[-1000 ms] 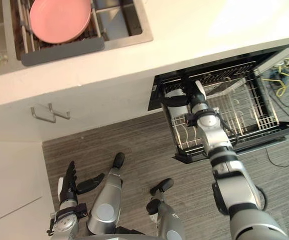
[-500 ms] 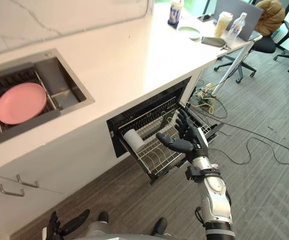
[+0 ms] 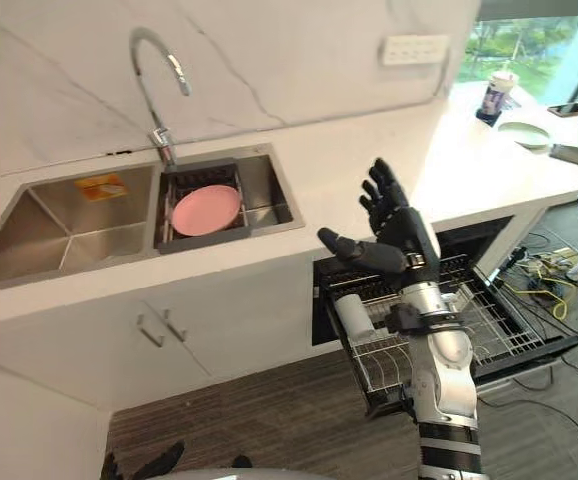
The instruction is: Walk over to the sink, pick up the cup, carry it to the dishwasher, place the cup inside the dishwasher, then close the dishwasher door
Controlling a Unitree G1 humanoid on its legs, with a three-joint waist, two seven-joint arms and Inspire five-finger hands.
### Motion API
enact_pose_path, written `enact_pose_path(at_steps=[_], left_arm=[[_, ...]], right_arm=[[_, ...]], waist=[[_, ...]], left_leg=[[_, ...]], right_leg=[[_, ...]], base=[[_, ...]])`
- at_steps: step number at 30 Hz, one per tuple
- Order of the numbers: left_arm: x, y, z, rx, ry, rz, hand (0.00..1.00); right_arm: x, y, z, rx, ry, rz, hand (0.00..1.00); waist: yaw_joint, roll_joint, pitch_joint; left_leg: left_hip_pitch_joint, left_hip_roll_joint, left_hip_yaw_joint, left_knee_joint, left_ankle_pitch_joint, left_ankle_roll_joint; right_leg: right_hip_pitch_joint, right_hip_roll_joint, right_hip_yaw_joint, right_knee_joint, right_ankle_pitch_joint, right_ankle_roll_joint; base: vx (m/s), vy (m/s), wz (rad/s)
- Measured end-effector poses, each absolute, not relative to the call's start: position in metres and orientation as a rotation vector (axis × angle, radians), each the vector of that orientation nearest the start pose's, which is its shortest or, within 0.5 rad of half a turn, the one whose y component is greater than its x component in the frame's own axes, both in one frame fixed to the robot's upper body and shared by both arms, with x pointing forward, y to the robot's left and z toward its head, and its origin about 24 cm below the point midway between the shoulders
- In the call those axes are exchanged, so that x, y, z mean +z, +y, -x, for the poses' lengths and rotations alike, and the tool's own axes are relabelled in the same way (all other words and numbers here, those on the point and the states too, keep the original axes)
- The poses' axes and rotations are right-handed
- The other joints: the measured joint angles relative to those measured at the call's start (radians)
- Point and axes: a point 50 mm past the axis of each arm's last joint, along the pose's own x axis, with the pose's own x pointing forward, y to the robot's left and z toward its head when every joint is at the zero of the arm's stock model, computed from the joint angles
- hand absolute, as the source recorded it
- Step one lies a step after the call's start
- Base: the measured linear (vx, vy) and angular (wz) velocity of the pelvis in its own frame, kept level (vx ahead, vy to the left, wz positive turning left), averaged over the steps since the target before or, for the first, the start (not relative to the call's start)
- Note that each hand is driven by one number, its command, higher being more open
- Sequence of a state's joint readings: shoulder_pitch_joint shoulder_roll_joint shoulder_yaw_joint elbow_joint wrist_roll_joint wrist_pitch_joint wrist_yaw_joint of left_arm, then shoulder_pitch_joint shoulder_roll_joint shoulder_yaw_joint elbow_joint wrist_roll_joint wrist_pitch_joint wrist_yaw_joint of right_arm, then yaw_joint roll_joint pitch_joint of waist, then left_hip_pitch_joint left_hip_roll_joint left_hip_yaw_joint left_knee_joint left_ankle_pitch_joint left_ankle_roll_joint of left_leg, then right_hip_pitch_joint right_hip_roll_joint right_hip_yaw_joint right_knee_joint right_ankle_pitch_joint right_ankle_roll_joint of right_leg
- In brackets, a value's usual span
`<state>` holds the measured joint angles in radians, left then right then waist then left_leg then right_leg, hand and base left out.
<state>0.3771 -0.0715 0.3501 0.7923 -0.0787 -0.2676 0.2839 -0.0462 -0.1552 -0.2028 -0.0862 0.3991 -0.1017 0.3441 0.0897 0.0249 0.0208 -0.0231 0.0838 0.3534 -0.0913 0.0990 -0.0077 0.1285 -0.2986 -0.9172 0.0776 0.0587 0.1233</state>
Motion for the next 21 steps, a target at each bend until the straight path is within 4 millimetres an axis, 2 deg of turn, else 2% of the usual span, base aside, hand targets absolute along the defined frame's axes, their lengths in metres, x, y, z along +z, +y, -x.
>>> enact_pose_path(at_steps=[2, 3, 4, 5, 6, 7, 8, 9, 11, 12, 14, 18, 21], left_arm=[[-0.142, 0.209, -0.038, 0.723, 0.883, 0.06, 1.0], [-0.142, 0.208, -0.043, 0.709, 0.875, 0.058, 1.0], [-0.142, 0.204, -0.051, 0.683, 0.859, 0.058, 1.0], [-0.14, 0.205, -0.062, 0.647, 0.832, 0.044, 1.0], [-0.139, 0.206, -0.067, 0.635, 0.82, 0.037, 1.0], [-0.137, 0.205, -0.077, 0.619, 0.801, 0.037, 1.0], [-0.138, 0.2, -0.08, 0.597, 0.798, 0.035, 1.0], [-0.137, 0.201, -0.079, 0.586, 0.798, 0.026, 1.0], [-0.136, 0.204, -0.08, 0.597, 0.788, 0.008, 1.0], [-0.137, 0.201, -0.08, 0.588, 0.794, 0.005, 1.0], [-0.137, 0.199, -0.079, 0.574, 0.791, -0.002, 1.0], [-0.136, 0.198, -0.082, 0.555, 0.779, -0.014, 1.0], [-0.136, 0.198, -0.081, 0.551, 0.782, -0.02, 1.0]], right_arm=[[0.089, -0.207, -0.249, 0.167, -0.292, -0.192, 1.0], [0.086, -0.208, -0.247, 0.164, -0.283, -0.193, 1.0], [0.081, -0.208, -0.24, 0.152, -0.263, -0.2, 1.0], [0.076, -0.207, -0.232, 0.123, -0.241, -0.221, 1.0], [0.073, -0.205, -0.227, 0.114, -0.23, -0.235, 1.0], [0.071, -0.202, -0.214, 0.092, -0.218, -0.25, 1.0], [0.073, -0.2, -0.203, 0.083, -0.219, -0.253, 1.0], [0.075, -0.2, -0.198, 0.082, -0.227, -0.255, 1.0], [0.084, -0.196, -0.198, 0.107, -0.277, -0.296, 1.0], [0.085, -0.195, -0.197, 0.109, -0.288, -0.314, 1.0], [0.082, -0.195, -0.194, 0.086, -0.289, -0.367, 1.0], [0.085, -0.193, -0.185, 0.079, -0.309, -0.407, 1.0], [0.087, -0.186, -0.186, 0.104, -0.315, -0.421, 1.0]], waist=[[-0.002, -0.001, 0.002], [-0.007, -0.001, 0.002], [-0.024, -0.01, 0.009], [-0.053, -0.004, 0.018], [-0.069, -0.005, 0.025], [-0.094, -0.018, 0.03], [-0.099, -0.036, 0.03], [-0.093, -0.05, 0.023], [-0.073, -0.068, 0.023], [-0.072, -0.056, 0.028], [-0.081, -0.053, 0.031], [-0.079, -0.053, 0.027], [-0.075, -0.053, 0.024]], left_leg=[[-0.015, -0.02, -0.025, 0.0, -0.002, 0.012], [-0.024, -0.026, -0.042, 0.0, -0.002, 0.016], [-0.038, -0.042, -0.079, 0.003, 0.0, 0.027], [-0.038, -0.047, -0.145, 0.003, 0.01, 0.047], [-0.045, -0.044, -0.186, 0.002, 0.013, 0.05], [-0.057, -0.048, -0.248, 0.001, 0.017, 0.057], [-0.06, -0.059, -0.272, 0.001, 0.023, 0.066], [-0.062, -0.073, -0.271, 0.001, 0.026, 0.069], [-0.059, -0.098, -0.235, 0.002, 0.021, 0.066], [-0.053, -0.091, -0.219, 0.002, 0.016, 0.063], [-0.033, -0.071, -0.156, 0.001, 0.009, 0.052], [-0.021, -0.066, -0.165, -0.002, -0.005, 0.039], [-0.011, -0.062, -0.179, -0.003, -0.011, 0.034]], right_leg=[[-0.041, -0.069, 0.004, 0.134, -0.013, -0.018], [-0.057, -0.095, 0.014, 0.193, -0.018, -0.038], [-0.107, -0.141, 0.115, 0.331, -0.024, -0.152], [-0.174, -0.123, 0.342, 0.44, -0.033, -0.152], [-0.186, -0.079, 0.439, 0.46, -0.076, -0.107], [-0.189, 0.017, 0.571, 0.445, -0.152, -0.066], [-0.185, 0.083, 0.642, 0.382, -0.196, -0.034], [-0.183, 0.109, 0.642, 0.308, -0.206, -0.028], [-0.157, 0.127, 0.612, 0.133, -0.199, -0.042], [-0.135, 0.137, 0.611, 0.093, -0.179, -0.032], [-0.103, 0.147, 0.611, 0.061, -0.171, -0.029], [-0.071, 0.157, 0.604, 0.028, -0.17, -0.029], [-0.056, 0.162, 0.608, 0.028, -0.167, -0.029]], base=[[0.01, 0.19, 0.38], [0.03, 0.176, 0.76], [0.06, 0.172, 1.18], [0.06, 0.139, 1.41], [0.05, 0.039, 1.71], [0.05, -0.052, 1.59], [0.07, -0.077, 1.39], [0.09, -0.079, 0.63], [0.05, -0.092, -0.12], [0.03, -0.071, -0.25], [0.09, -0.081, -0.05], [0.1, -0.071, 0.05], [0.08, -0.027, 0.12]])
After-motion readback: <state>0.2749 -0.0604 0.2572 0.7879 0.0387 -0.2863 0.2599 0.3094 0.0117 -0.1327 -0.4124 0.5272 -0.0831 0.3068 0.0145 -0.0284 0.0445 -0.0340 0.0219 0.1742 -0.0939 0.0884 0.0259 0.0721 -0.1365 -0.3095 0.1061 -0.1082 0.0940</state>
